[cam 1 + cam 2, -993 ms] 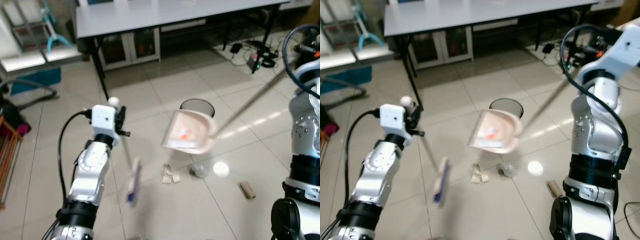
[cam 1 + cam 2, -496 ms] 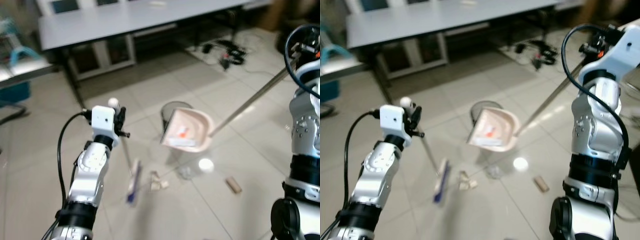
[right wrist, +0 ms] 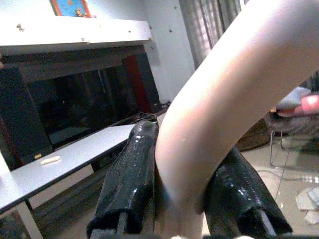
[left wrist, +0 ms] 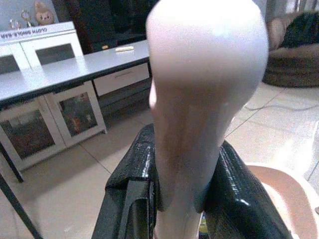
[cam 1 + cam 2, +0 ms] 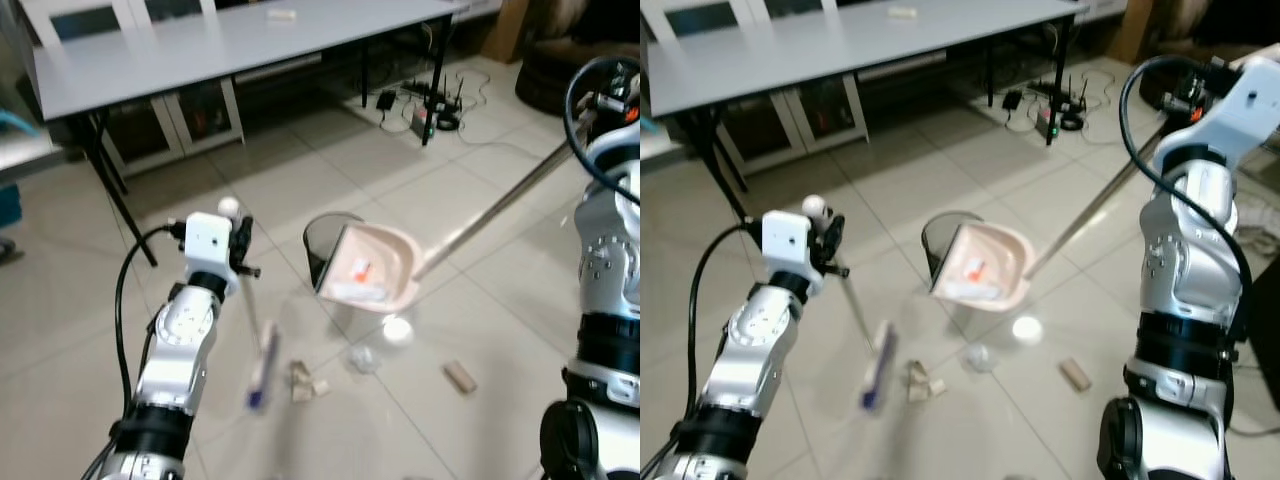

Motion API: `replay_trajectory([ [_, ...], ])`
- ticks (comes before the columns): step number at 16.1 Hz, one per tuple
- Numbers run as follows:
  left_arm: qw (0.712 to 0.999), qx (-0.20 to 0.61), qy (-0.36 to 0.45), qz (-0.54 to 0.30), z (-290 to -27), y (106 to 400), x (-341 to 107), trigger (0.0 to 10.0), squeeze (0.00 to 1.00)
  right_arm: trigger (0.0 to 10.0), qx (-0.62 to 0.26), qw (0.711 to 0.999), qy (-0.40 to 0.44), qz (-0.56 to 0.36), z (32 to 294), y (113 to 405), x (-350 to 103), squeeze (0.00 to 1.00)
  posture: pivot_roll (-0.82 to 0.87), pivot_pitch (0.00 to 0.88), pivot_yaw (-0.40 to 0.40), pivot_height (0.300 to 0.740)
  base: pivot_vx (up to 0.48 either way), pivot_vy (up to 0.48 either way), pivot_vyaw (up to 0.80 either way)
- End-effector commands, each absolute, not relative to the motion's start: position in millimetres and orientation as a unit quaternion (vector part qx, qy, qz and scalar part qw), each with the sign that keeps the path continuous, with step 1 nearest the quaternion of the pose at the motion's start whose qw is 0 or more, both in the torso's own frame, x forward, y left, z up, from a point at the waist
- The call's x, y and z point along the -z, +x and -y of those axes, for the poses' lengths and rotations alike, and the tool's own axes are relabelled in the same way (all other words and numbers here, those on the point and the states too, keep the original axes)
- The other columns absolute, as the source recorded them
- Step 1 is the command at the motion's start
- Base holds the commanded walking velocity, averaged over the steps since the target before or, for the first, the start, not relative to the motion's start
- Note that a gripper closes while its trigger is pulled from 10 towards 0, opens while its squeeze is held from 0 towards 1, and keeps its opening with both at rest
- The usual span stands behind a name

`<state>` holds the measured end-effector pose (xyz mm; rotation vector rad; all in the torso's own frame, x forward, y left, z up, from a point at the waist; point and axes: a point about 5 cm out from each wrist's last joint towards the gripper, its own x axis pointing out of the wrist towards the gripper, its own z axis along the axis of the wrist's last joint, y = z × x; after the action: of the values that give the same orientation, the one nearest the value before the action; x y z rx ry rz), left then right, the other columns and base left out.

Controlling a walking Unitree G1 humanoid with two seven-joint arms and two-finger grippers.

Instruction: Sweep floor

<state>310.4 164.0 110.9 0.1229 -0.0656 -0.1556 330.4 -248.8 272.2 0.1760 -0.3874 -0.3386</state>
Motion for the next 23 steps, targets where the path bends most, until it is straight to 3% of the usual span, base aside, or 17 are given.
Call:
replay_trajectory([
  [1,0.993,0.085,0.062,0.061,-160.2,311.8,-122.2,10.0,0.0,10.0,0.17,0.956,0.085,0.225,250.9,323.2,-283.0,0.0,-0.06,0.0,0.073,0.74,0.394,0.0,0.0],
  [10,0.993,0.084,0.067,0.048,-163.9,308.0,-116.1,10.0,0.0,10.0,0.176,0.956,0.085,0.219,249.4,322.0,-275.7,0.0,-0.06,0.0,0.081,0.74,0.392,0.0,0.0],
  [16,0.993,0.082,0.066,0.046,-164.0,308.2,-115.6,10.0,0.0,10.0,0.174,0.957,0.083,0.218,249.2,322.5,-275.2,0.0,-0.07,0.0,0.078,0.74,0.389,0.0,-0.77],
  [23,0.995,0.065,0.065,0.049,-167.6,306.5,-116.6,10.0,0.0,10.0,0.17,0.958,0.074,0.219,248.6,326.7,-275.1,0.0,-0.04,0.0,0.049,0.74,0.392,0.0,0.0],
])
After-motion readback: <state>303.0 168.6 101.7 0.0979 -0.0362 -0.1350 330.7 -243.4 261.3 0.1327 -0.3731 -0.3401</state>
